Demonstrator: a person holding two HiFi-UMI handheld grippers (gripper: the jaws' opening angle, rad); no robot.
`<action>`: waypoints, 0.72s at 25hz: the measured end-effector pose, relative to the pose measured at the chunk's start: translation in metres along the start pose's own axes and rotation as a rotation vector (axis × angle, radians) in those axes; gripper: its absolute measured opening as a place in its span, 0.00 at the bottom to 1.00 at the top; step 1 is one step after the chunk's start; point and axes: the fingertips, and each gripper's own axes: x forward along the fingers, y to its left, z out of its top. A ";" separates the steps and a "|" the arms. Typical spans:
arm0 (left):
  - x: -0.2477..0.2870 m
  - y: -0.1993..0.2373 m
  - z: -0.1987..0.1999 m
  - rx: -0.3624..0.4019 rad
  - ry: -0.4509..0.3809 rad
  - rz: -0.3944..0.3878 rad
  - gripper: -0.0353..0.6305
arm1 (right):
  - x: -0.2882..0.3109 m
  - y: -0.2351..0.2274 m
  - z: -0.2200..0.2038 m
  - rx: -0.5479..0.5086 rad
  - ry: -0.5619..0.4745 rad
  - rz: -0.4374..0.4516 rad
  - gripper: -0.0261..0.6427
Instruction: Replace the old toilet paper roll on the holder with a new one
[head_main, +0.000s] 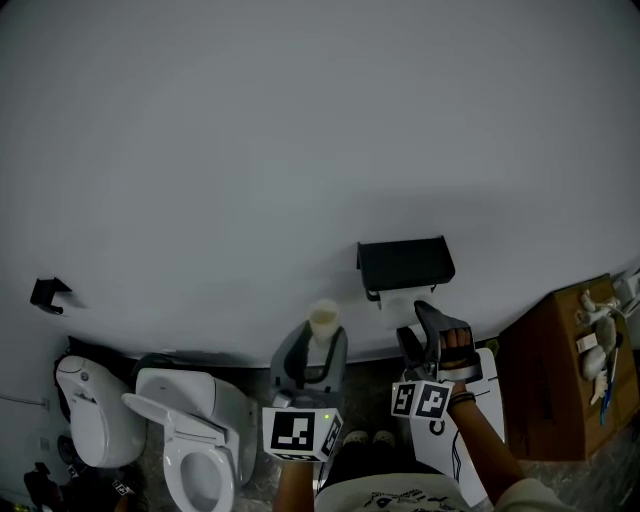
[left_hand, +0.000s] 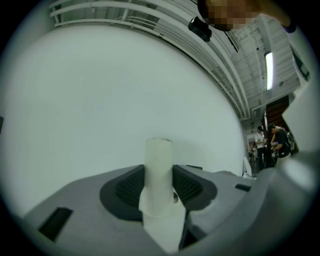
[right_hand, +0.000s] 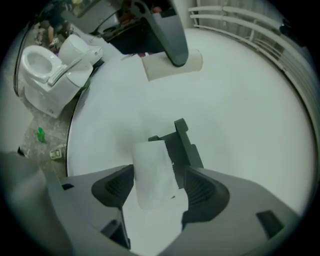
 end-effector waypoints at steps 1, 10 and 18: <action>0.001 -0.001 0.001 0.000 -0.002 -0.001 0.32 | -0.005 -0.002 0.001 0.049 -0.008 0.012 0.50; 0.010 -0.001 0.019 -0.003 -0.036 0.007 0.32 | -0.040 -0.074 -0.003 0.796 -0.187 0.016 0.50; 0.016 -0.006 0.034 -0.012 -0.072 0.009 0.32 | -0.058 -0.126 -0.033 1.134 -0.236 -0.140 0.23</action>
